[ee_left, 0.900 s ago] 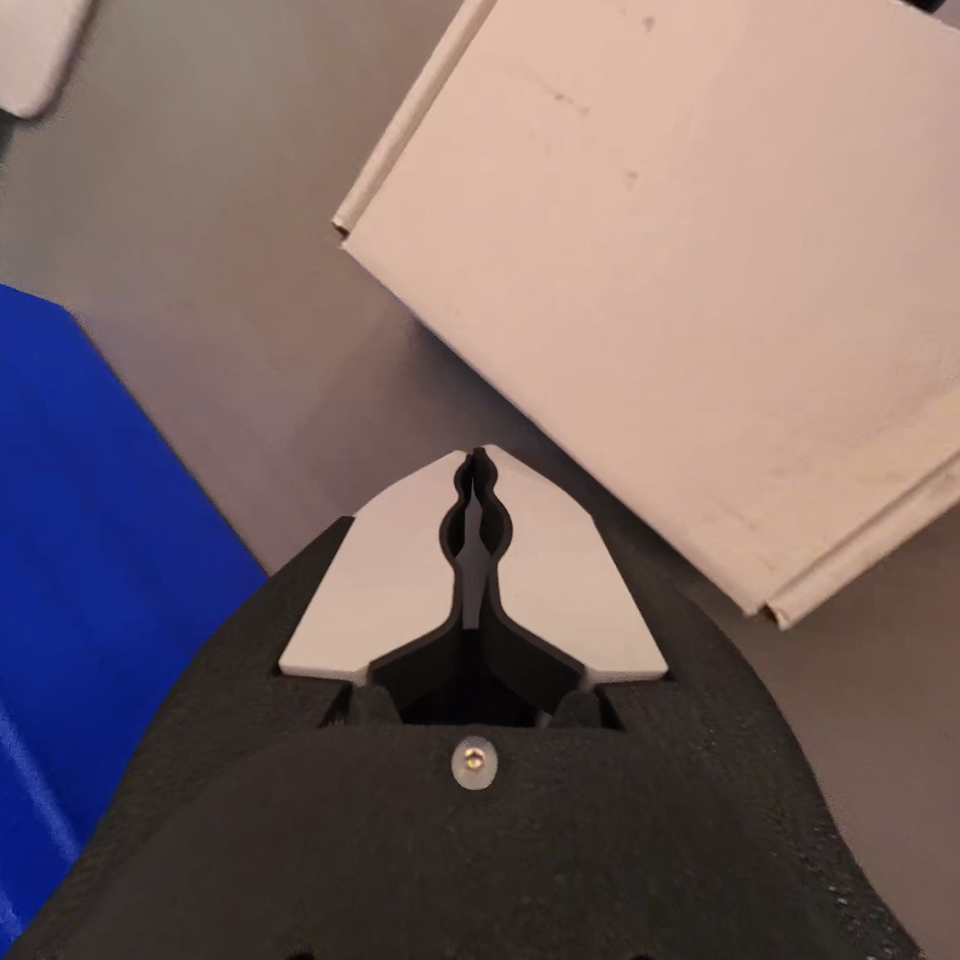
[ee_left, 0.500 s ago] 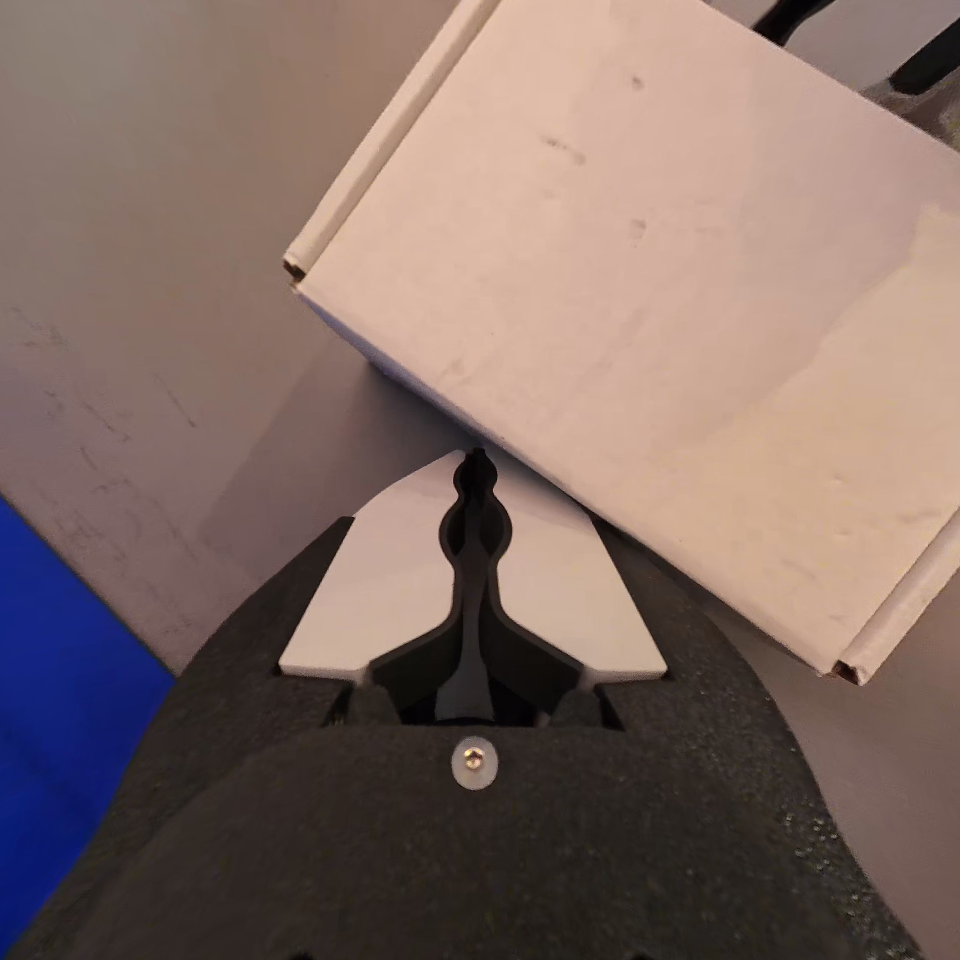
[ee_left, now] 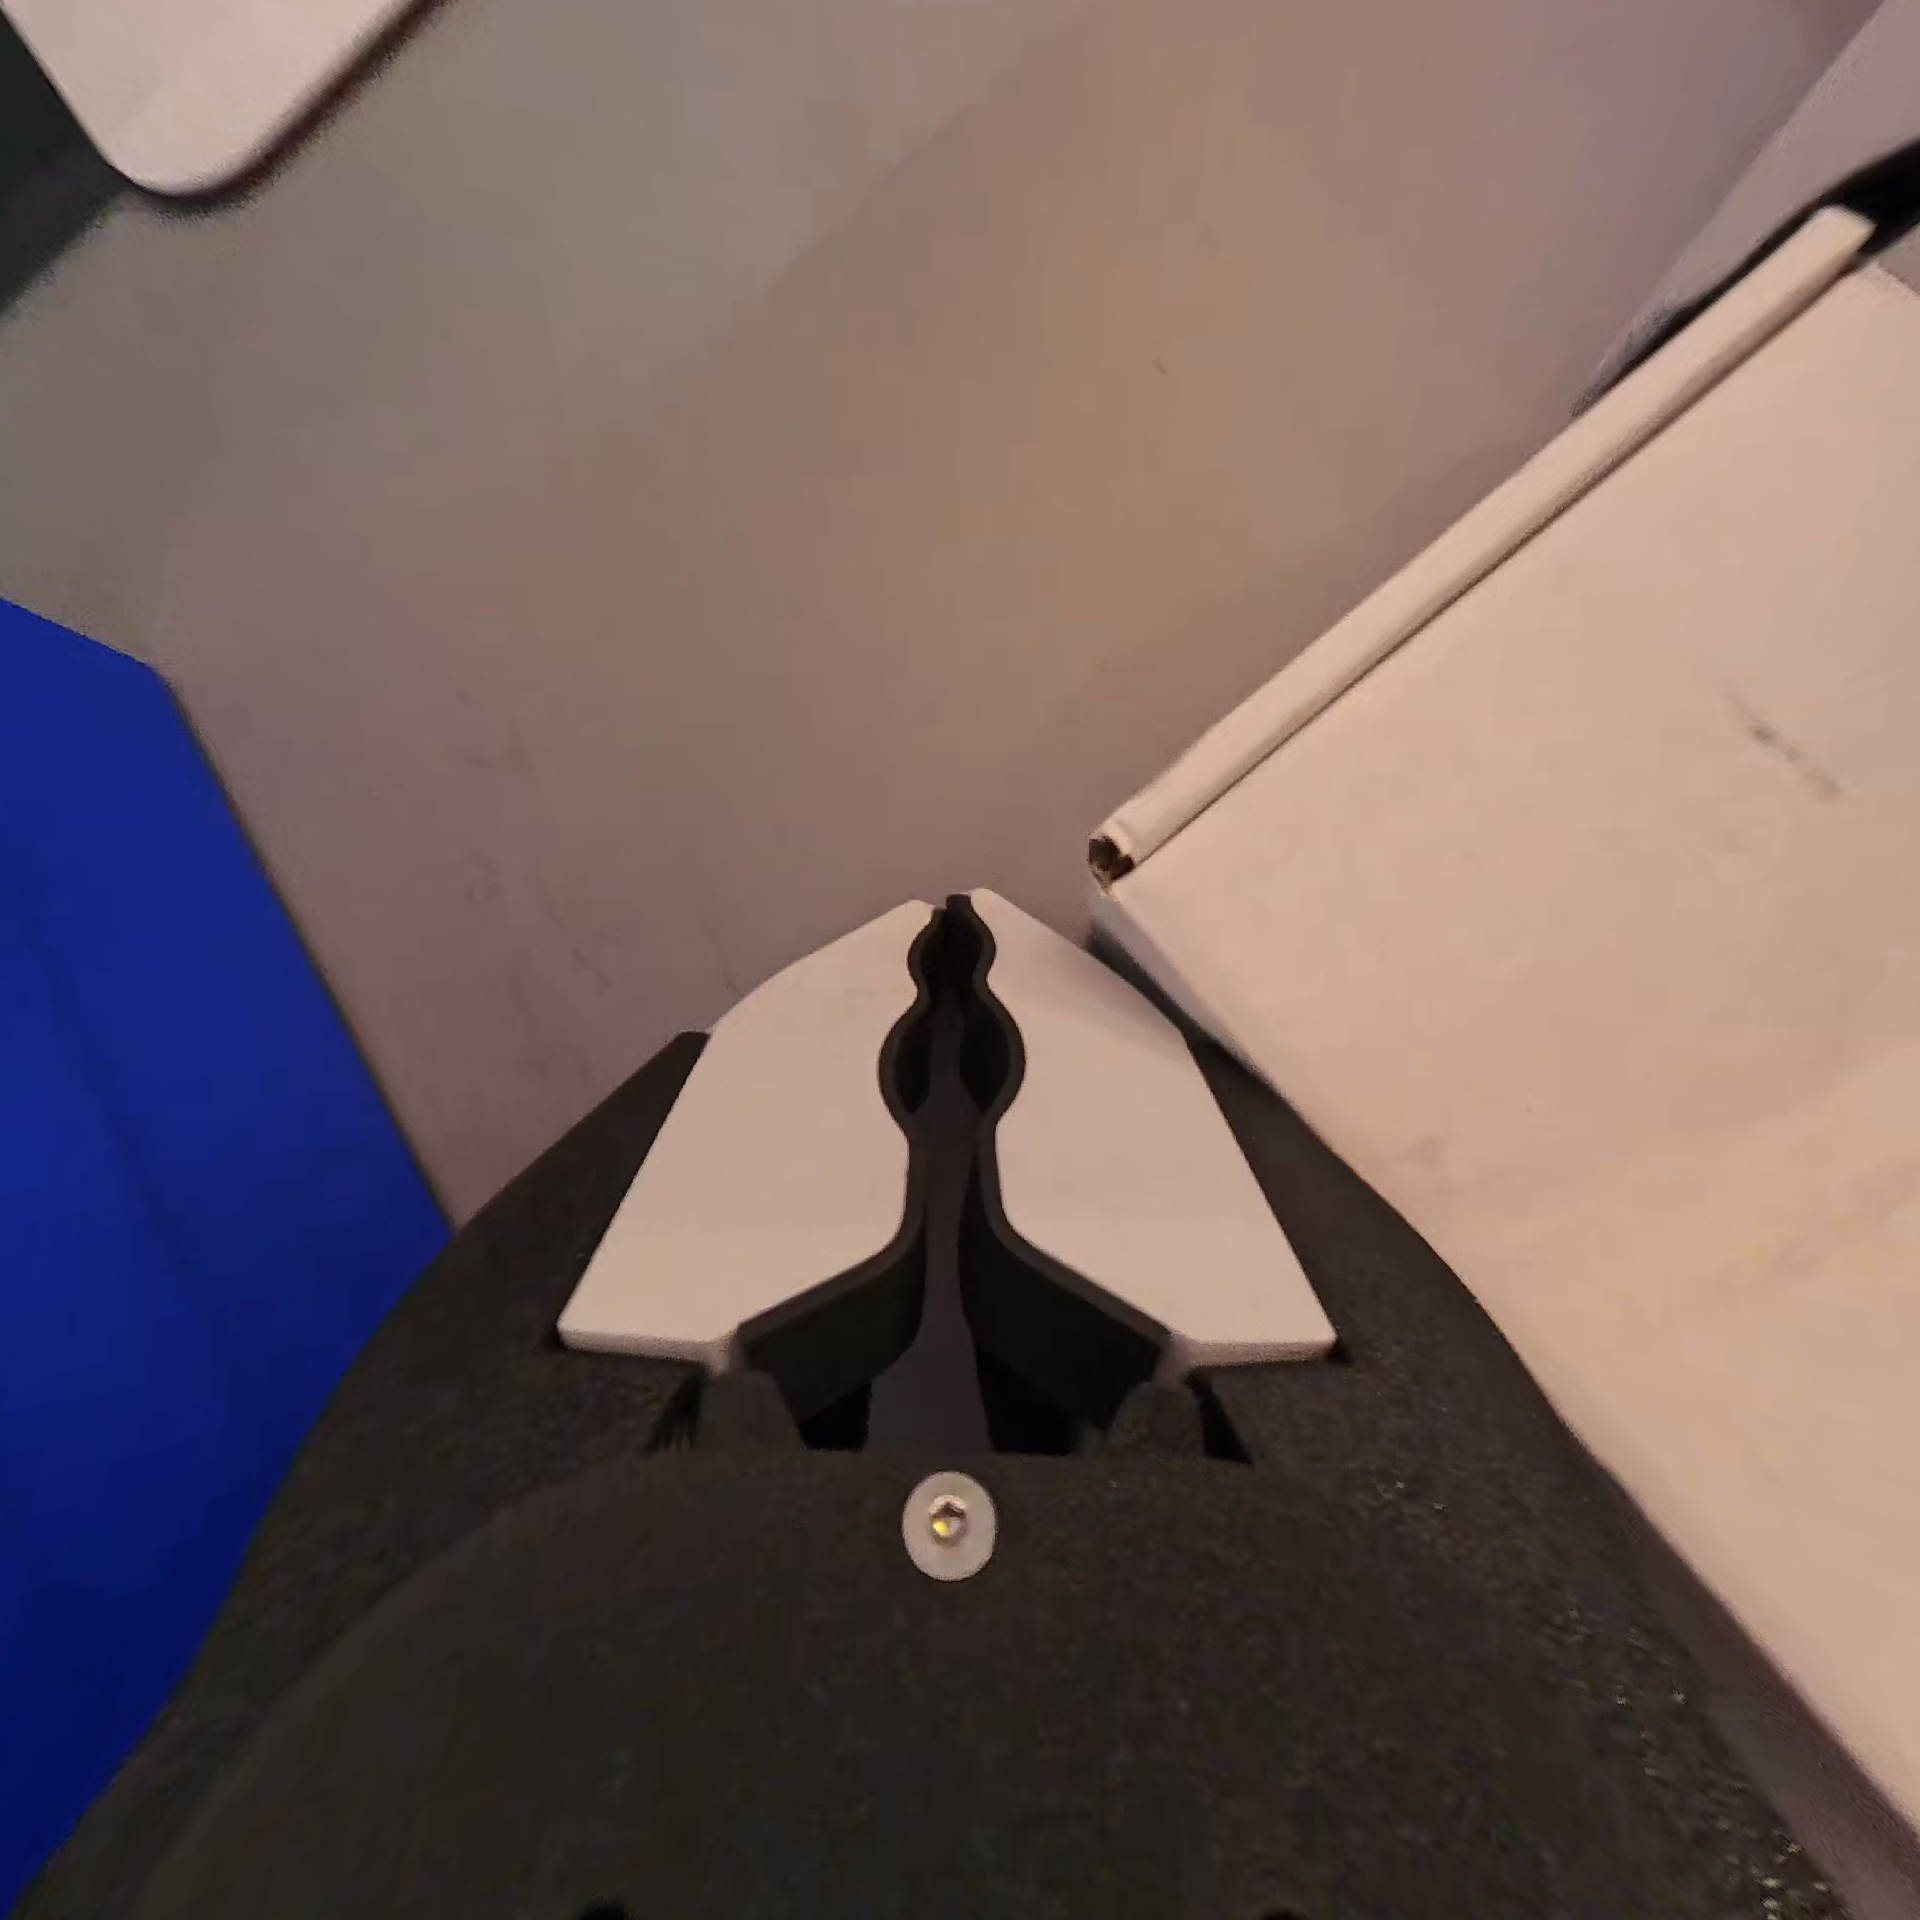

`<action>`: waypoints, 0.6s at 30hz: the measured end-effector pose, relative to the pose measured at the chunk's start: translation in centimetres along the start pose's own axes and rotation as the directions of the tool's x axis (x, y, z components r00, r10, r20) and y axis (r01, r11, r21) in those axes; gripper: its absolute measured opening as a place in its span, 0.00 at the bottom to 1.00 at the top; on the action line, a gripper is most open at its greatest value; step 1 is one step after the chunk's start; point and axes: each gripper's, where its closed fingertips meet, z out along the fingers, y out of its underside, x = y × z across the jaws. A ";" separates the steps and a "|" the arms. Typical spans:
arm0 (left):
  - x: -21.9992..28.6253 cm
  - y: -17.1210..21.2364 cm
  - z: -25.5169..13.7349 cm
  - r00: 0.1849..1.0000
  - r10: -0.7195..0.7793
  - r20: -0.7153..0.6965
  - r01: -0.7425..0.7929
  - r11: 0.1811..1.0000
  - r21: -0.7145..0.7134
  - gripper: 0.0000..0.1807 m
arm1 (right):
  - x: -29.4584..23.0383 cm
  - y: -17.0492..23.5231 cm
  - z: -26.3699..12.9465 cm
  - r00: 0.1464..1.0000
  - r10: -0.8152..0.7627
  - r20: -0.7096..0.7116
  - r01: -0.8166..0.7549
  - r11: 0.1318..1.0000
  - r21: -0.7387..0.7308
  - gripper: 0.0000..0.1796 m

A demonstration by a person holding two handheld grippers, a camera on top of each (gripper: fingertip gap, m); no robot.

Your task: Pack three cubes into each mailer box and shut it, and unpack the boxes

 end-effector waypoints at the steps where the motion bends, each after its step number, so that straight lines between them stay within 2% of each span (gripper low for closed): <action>1: -0.2 -0.2 0.1 1.000 0.009 0.012 -0.010 1.000 0.015 0.00 | -0.1 -0.1 0.0 1.000 -0.019 0.005 0.019 1.000 -0.002 0.00; 5: 1.1 0.1 0.1 0.992 -0.034 -0.122 0.037 0.999 0.024 0.01 | -0.2 -0.3 0.4 0.991 0.068 0.116 -0.073 0.997 0.035 0.00; 8: 1.6 0.8 -0.4 0.996 0.015 -0.083 -0.015 1.000 0.002 0.00 | 0.0 -0.7 0.4 0.988 0.089 0.130 -0.099 0.992 0.073 0.00; 9: 1.6 0.9 -0.7 0.998 0.013 -0.058 -0.013 1.000 0.001 0.00 | 0.3 -0.9 0.0 0.994 0.077 0.084 -0.084 0.992 0.089 0.00; 11: 1.0 0.6 -1.5 0.999 -0.038 -0.007 0.038 0.999 0.034 0.00 | 2.3 -0.9 -1.9 0.990 0.054 -0.129 -0.040 0.993 0.107 0.01; 13: 0.3 -0.2 -2.4 0.995 -0.097 -0.001 0.097 0.991 0.097 0.00 | 1.8 -1.4 -5.1 0.975 0.016 -0.220 0.023 0.985 0.173 0.01; 14: 0.0 -0.7 -2.8 0.993 -0.121 -0.016 0.122 0.985 0.124 0.00 | 0.1 -1.7 -6.7 0.981 0.002 -0.194 0.041 0.975 0.219 0.01; 18: 0.2 -3.7 -3.8 0.967 -0.186 -0.175 0.219 0.956 0.196 0.01 | -10.6 -0.8 -10.5 0.995 -0.071 0.077 0.038 0.930 0.366 0.01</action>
